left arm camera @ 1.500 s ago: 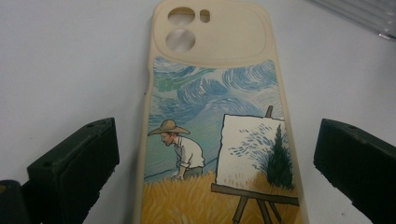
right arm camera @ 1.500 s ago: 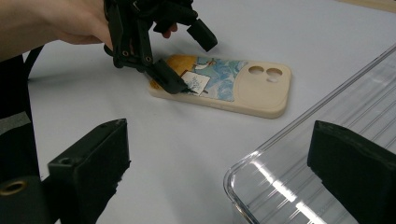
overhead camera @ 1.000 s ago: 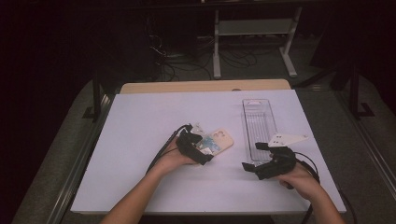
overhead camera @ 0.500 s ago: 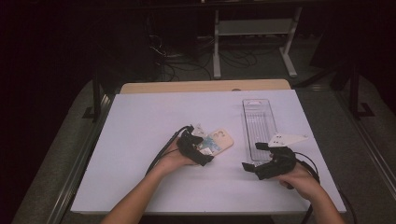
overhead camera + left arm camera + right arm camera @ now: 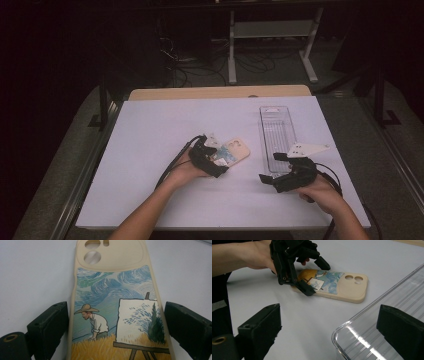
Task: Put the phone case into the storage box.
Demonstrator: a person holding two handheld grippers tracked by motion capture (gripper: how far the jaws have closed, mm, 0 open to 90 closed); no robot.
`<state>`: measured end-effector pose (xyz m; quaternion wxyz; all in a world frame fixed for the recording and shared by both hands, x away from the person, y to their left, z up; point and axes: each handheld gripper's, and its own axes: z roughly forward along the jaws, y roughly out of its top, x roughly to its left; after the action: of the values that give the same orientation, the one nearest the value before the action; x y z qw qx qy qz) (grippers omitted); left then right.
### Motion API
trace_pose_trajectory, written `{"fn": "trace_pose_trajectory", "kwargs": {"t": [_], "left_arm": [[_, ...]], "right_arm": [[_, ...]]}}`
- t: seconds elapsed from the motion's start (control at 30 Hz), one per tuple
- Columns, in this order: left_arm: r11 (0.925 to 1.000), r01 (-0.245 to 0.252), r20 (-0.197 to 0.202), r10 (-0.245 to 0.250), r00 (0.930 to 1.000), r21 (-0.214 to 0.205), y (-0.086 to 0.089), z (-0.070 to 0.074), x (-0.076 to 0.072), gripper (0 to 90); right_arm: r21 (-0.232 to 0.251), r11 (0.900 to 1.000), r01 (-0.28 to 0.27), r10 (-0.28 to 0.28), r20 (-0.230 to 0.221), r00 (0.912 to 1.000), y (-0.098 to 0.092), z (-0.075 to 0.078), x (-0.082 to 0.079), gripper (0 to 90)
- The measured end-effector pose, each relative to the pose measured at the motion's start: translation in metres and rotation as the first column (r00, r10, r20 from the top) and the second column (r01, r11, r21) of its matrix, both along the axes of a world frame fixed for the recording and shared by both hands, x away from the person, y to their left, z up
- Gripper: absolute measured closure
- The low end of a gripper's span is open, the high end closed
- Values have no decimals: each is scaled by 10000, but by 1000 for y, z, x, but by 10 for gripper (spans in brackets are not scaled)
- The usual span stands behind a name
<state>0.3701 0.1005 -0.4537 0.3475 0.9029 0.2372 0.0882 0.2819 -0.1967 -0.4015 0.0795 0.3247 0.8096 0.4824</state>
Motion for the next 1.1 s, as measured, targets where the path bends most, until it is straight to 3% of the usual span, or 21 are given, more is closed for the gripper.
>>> {"fn": "trace_pose_trajectory", "kwargs": {"t": [0.8,1.1], "left_arm": [[9999,105,84,-105,9999,-53,3,1,0,111],[9993,-49,30,50,10000,-370,12,9,2,112]], "right_arm": [[10,10000,-24,24,40,10000,0,0,0,50],[52,10000,-17,17,1,10000,0,0,0,50]]}}
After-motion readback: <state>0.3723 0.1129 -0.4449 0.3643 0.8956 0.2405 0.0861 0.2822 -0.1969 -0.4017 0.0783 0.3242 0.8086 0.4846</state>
